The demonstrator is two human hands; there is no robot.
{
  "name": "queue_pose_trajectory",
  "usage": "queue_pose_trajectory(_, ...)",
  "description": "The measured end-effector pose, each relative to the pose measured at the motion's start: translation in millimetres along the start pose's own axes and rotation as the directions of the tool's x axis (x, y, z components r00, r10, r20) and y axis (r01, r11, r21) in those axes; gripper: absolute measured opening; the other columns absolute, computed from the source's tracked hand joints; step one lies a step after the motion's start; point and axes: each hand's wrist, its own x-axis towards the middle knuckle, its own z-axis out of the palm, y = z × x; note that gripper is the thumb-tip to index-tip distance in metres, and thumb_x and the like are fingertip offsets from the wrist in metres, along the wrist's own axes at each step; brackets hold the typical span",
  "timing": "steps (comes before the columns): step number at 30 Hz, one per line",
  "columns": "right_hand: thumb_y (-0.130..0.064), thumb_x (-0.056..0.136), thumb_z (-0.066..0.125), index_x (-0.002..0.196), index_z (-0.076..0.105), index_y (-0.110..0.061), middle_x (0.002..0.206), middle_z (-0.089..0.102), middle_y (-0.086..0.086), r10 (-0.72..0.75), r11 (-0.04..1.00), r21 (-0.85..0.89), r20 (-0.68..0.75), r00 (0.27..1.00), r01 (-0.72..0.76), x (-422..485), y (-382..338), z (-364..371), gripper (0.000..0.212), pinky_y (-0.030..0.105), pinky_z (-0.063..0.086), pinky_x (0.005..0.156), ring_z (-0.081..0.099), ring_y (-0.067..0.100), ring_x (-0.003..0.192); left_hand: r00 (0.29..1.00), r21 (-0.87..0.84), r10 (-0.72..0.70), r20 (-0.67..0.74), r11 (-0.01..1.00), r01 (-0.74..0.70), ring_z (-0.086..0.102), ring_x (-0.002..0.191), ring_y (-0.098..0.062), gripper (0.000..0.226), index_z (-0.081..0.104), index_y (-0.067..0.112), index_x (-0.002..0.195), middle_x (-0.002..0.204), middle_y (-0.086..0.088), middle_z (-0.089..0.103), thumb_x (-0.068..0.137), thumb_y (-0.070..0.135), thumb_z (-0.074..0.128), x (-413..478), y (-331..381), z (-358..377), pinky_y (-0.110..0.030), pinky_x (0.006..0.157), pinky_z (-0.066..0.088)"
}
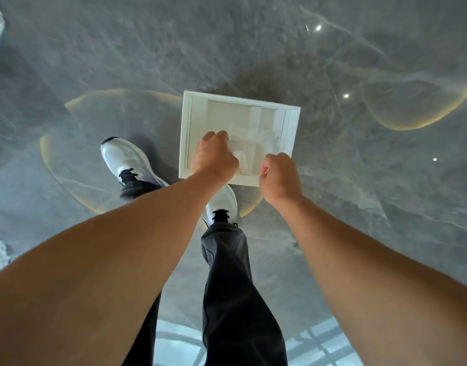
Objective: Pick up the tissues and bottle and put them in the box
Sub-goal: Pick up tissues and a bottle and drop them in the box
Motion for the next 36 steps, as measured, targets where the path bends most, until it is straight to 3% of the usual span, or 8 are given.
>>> queue_pose_trajectory(3, 0.001, 0.083, 0.051, 0.097, 0.061, -0.007, 0.105, 0.057, 0.015, 0.04, 0.994, 0.096, 0.024, 0.999, -0.042, 7.3, -0.6, 18.5, 0.019, 0.032, 0.047, 0.073, 0.059, 0.032, 0.092, 0.997, -0.03, -0.071, 0.04, 0.997, 0.073, 0.052, 0.089, -0.026, 0.038, 0.051, 0.013, 0.11, 0.102, -0.004, 0.051, 0.073, 0.01, 0.057, 12.7, -14.2, 10.9, -0.035, 0.069, 0.046)
queue_pose_trajectory(7, -0.005, 0.086, 0.053, 0.128, 0.051, -0.021, 0.122, 0.05, 0.012, 0.088, 0.982, 0.149, 0.16, 0.983, -0.113, 12.1, 0.8, 27.7, 0.045, 0.032, 0.044, 0.082, 0.053, 0.03, 0.109, 0.985, -0.046, -0.138, 0.1, 0.989, 0.143, 0.05, 0.098, -0.025, 0.059, 0.041, 0.017, 0.124, 0.116, -0.004, 0.05, 0.071, 0.021, 0.066, 21.9, -29.3, 10.2, -0.037, 0.076, 0.046)
queue_pose_trajectory(11, -0.009, 0.088, 0.053, 0.126, 0.05, -0.013, 0.118, 0.052, 0.013, 0.117, 0.983, 0.122, 0.158, 0.98, -0.137, -1.2, -15.5, 15.3, 0.039, 0.032, 0.044, 0.08, 0.054, 0.03, 0.107, 0.984, 0.041, -0.1, 0.145, 0.995, 0.095, 0.05, 0.105, -0.026, 0.057, 0.044, 0.017, 0.124, 0.119, -0.005, 0.05, 0.07, 0.017, 0.064, 21.5, -42.1, -17.1, -0.035, 0.074, 0.042)
queue_pose_trajectory(15, -0.012, 0.088, 0.055, 0.127, 0.048, -0.01, 0.119, 0.053, 0.013, 0.051, 0.992, 0.102, 0.218, 0.975, -0.075, -19.5, -56.4, -9.5, 0.039, 0.03, 0.044, 0.082, 0.055, 0.029, 0.107, 0.979, 0.168, -0.099, 0.176, 0.983, 0.069, 0.05, 0.111, -0.031, 0.049, 0.049, 0.018, 0.117, 0.118, -0.008, 0.05, 0.07, 0.015, 0.06, 16.4, -56.3, -77.0, -0.039, 0.082, 0.045)
queue_pose_trajectory(18, -0.014, 0.084, 0.055, 0.124, 0.049, -0.011, 0.117, 0.055, 0.013, -0.011, 0.999, 0.034, 0.267, 0.964, 0.002, -17.2, -108.2, -34.1, 0.04, 0.034, 0.045, 0.09, 0.055, 0.029, 0.108, 0.981, 0.192, -0.148, 0.125, 0.974, 0.122, 0.05, 0.115, -0.036, 0.047, 0.051, 0.018, 0.12, 0.123, -0.012, 0.051, 0.073, 0.021, 0.059, 18.7, -74.4, -137.2, -0.042, 0.092, 0.046)
queue_pose_trajectory(23, -0.017, 0.083, 0.058, 0.121, 0.051, -0.009, 0.114, 0.059, 0.017, -0.127, 0.985, -0.08, 0.253, 0.959, 0.152, 32.1, -227.0, -45.0, 0.039, 0.038, 0.045, 0.092, 0.055, 0.034, 0.111, 0.967, 0.016, -0.253, 0.021, 0.967, 0.253, 0.05, 0.115, -0.034, 0.045, 0.053, 0.016, 0.117, 0.121, -0.012, 0.051, 0.072, 0.017, 0.057, 55.5, -128.6, -226.6, -0.045, 0.093, 0.047)
queue_pose_trajectory(29, -0.019, 0.082, 0.058, 0.122, 0.053, -0.016, 0.115, 0.059, 0.012, -0.243, 0.966, -0.039, 0.216, 0.946, 0.257, 141.0, -381.6, 9.0, 0.041, 0.035, 0.045, 0.09, 0.056, 0.032, 0.11, 0.932, 0.056, -0.361, 0.019, 0.932, 0.359, 0.048, 0.118, -0.034, 0.049, 0.05, 0.018, 0.122, 0.125, -0.009, 0.048, 0.075, 0.02, 0.062, 141.0, -247.4, -293.0, -0.048, 0.092, 0.047)
queue_pose_trajectory(36, -0.021, 0.083, 0.062, 0.125, 0.051, -0.014, 0.118, 0.057, 0.012, -0.261, 0.953, -0.075, 0.296, 0.919, 0.295, 211.9, -519.9, 64.9, 0.044, 0.035, 0.044, 0.091, 0.054, 0.031, 0.113, 0.912, 0.132, -0.408, 0.037, 0.907, 0.4, 0.046, 0.118, -0.032, 0.048, 0.047, 0.023, 0.122, 0.124, -0.007, 0.046, 0.077, 0.02, 0.063, 221.8, -362.8, -380.7, -0.043, 0.085, 0.047)
